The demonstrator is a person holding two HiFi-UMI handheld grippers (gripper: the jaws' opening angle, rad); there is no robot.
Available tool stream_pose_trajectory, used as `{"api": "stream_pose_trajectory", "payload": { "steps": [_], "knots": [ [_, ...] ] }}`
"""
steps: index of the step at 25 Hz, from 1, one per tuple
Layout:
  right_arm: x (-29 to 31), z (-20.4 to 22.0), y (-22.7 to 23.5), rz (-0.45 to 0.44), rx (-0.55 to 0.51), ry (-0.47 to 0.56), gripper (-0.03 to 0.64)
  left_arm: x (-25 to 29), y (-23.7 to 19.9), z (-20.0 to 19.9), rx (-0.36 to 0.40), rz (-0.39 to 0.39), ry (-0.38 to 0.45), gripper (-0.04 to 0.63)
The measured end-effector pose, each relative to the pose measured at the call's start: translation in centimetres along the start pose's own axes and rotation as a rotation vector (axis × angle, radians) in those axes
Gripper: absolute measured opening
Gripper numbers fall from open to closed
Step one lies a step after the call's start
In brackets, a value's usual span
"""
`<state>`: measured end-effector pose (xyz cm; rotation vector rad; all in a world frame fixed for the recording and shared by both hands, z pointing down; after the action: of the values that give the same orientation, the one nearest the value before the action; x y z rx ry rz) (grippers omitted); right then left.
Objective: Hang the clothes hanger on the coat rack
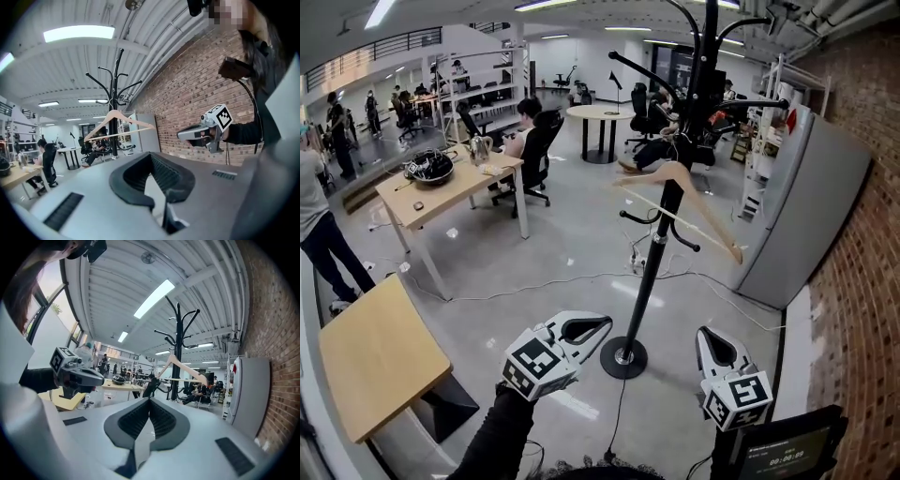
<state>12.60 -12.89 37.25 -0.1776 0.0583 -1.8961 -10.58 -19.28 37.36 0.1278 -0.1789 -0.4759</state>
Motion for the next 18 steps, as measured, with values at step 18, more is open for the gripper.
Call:
{"api": "stream_pose_trajectory", "payload": {
  "steps": [18],
  "knots": [
    [-13.2,1.0,-0.7,-0.002,0.020,0.042,0.009,-1.7,14.6,-2.4,-0.147,-0.123,0.083,0.008]
  ]
}}
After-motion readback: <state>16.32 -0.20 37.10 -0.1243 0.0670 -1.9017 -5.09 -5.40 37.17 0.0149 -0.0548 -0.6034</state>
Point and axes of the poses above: the fingertips, and each gripper's own axes: x forward along the fingers, y to its right, z out of its underside, the point moved 6 cm from there along -x, backward along the fingers, and after that the axes turned 1 degree about -z, right-handed, at the moved point
